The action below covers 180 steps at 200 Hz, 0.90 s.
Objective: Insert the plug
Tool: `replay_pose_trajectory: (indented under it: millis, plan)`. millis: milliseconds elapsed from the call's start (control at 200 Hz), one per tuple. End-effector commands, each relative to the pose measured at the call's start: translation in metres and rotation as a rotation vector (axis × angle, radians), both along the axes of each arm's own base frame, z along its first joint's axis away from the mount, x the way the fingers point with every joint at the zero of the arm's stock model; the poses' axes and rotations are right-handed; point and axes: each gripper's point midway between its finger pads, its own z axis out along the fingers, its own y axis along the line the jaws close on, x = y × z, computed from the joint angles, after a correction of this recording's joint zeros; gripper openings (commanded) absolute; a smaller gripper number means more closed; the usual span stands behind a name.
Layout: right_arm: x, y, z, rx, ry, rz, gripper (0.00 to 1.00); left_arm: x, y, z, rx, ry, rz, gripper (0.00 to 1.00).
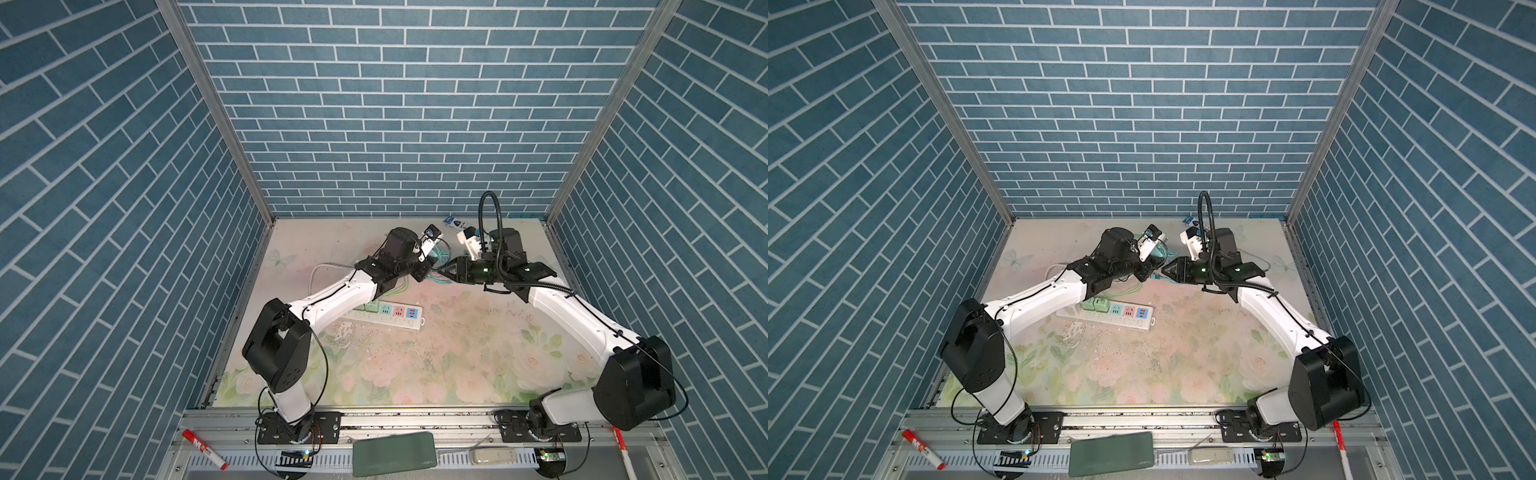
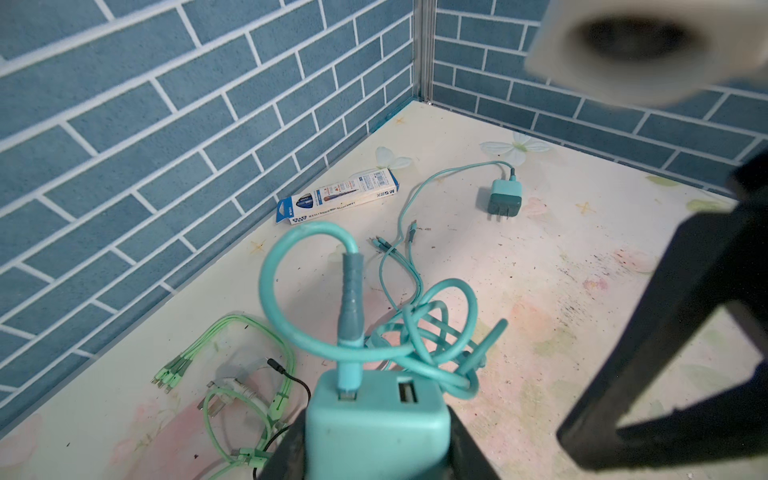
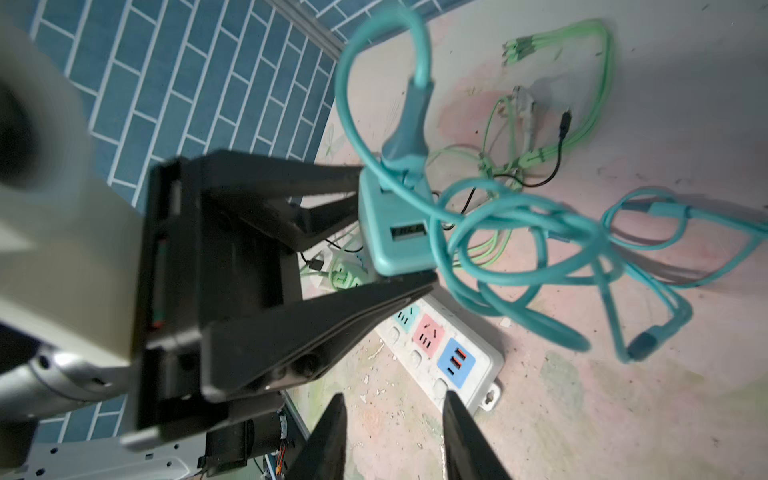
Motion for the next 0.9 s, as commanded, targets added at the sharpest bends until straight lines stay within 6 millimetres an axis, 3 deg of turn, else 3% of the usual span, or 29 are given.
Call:
replay_pose_trajectory:
  millis: [0,195,435,640,895]
  plan:
    - [-0.002,0.012,-0.017,0.036,0.024,0.037,0.37,-0.001,0.002,0.022,-0.005,-0.039,0.002,0.16]
    - [0.012,0.021,-0.036,0.043,0.014,0.021,0.36,-0.003,0.005,0.026,-0.007,-0.036,0.013,0.16]
    - [0.036,0.021,-0.046,0.018,-0.104,-0.020,0.36,-0.012,0.007,0.038,-0.041,-0.025,-0.002,0.16]
    - [0.063,0.014,-0.033,-0.014,-0.258,-0.109,0.42,-0.020,0.006,0.035,-0.050,0.001,-0.022,0.16]
    - [0.083,0.016,-0.009,-0.012,-0.354,-0.142,0.44,-0.021,0.009,0.029,-0.036,0.012,-0.016,0.16]
